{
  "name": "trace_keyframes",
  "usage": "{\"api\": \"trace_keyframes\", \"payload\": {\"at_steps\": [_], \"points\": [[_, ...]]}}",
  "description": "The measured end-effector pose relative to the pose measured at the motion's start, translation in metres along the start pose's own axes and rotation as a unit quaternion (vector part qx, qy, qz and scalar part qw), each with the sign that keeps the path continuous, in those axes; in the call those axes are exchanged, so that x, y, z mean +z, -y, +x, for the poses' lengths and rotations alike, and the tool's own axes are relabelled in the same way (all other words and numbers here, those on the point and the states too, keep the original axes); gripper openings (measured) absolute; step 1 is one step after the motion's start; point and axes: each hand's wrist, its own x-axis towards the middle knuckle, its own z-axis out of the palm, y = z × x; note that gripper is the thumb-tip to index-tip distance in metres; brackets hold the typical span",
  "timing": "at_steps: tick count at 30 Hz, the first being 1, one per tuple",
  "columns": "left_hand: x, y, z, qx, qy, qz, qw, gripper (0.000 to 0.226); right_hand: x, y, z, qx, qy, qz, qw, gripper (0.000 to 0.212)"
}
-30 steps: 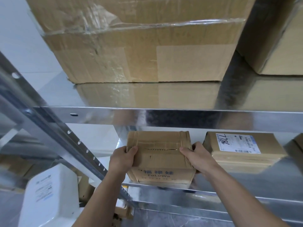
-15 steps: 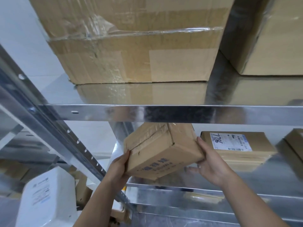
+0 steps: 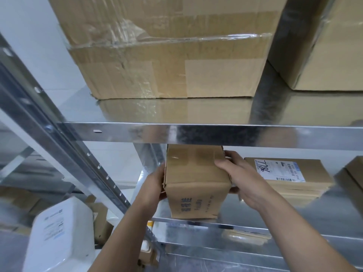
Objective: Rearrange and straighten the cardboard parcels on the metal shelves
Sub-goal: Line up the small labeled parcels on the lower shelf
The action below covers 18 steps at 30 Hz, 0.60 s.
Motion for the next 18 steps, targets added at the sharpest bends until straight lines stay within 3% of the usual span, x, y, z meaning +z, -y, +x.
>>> {"api": "trace_keyframes", "payload": {"at_steps": [2,6,9,18], "points": [[0.000,-0.006,-0.001,-0.015,0.018,-0.004,1.000,0.045,0.002,0.003,0.001,0.006,0.001,-0.018,1.000,0.018],[0.000,-0.019,0.002,0.018,-0.023,-0.004,1.000,0.035,0.010,0.003,0.006,0.025,0.009,-0.036,0.999,0.035],[-0.002,-0.028,0.005,0.002,-0.002,0.040,0.999,0.042,0.013,0.001,0.008,0.036,0.023,-0.044,0.998,0.044],[-0.008,-0.026,0.019,-0.008,-0.009,0.094,0.995,0.060,0.023,0.001,0.012,0.029,0.036,-0.079,0.996,0.038]]}}
